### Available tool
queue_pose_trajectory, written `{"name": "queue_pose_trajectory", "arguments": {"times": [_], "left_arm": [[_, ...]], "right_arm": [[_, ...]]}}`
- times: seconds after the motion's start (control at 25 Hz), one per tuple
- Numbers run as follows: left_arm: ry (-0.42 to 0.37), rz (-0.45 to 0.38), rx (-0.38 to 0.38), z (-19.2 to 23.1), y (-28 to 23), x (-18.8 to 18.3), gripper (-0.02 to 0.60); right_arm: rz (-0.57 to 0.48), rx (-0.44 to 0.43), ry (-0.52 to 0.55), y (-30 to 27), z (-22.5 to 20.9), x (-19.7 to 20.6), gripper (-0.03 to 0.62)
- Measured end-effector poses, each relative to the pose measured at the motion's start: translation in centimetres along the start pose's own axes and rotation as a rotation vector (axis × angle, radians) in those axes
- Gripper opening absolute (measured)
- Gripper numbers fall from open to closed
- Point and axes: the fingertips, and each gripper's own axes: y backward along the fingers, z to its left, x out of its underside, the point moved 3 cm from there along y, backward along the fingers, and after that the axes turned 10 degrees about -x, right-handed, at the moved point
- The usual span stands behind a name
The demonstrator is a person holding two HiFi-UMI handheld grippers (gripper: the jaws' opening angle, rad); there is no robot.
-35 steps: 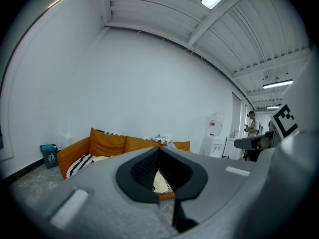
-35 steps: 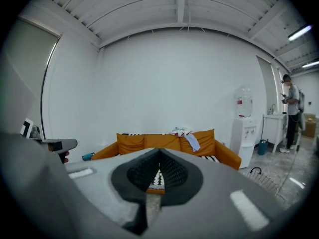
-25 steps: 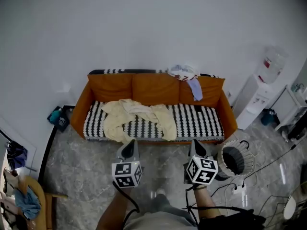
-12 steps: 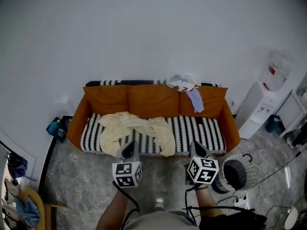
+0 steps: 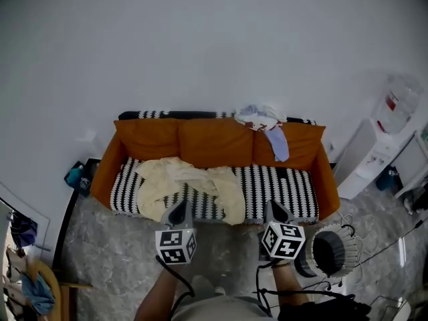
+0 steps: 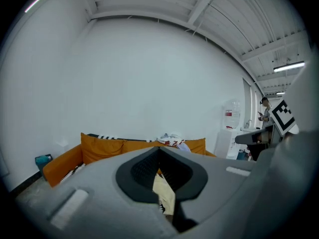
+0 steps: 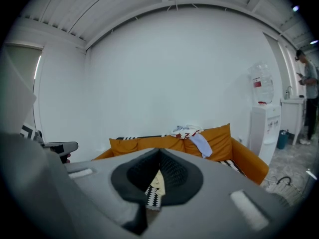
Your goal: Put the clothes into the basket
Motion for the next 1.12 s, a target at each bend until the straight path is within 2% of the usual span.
{"name": "queue_pose_trajectory", "arguments": {"times": [0.32, 0.48, 0.72, 0.88, 1.12], "left_arm": [[0.027, 0.017, 0.015, 0.8, -6.1, 0.2, -0.006], [0.025, 0.021, 0.043, 1.5, -10.4, -0.8, -0.006], [0.005, -0.016, 0.073, 3.0, -17.8, -5.0, -0.006], [0.016, -0.027, 0.083, 4.4, -22.4, -6.8, -0.006], [0.065, -0.005, 0.079, 7.5, -28.4, -7.1, -0.006]], "right_arm": [[0.026, 0.027, 0.005, -5.0, -1.7, -0.1, 0.003], [-0.011, 0.035, -0.005, -8.5, -1.9, -2.6, 0.003], [-0.048, 0.05, 0.005, -14.6, -2.3, -6.9, 0.003], [-0.037, 0.061, 0.017, -18.7, -2.5, -8.5, 0.003], [-0.004, 0.062, 0.06, -24.9, -1.9, -10.4, 0.003]]}}
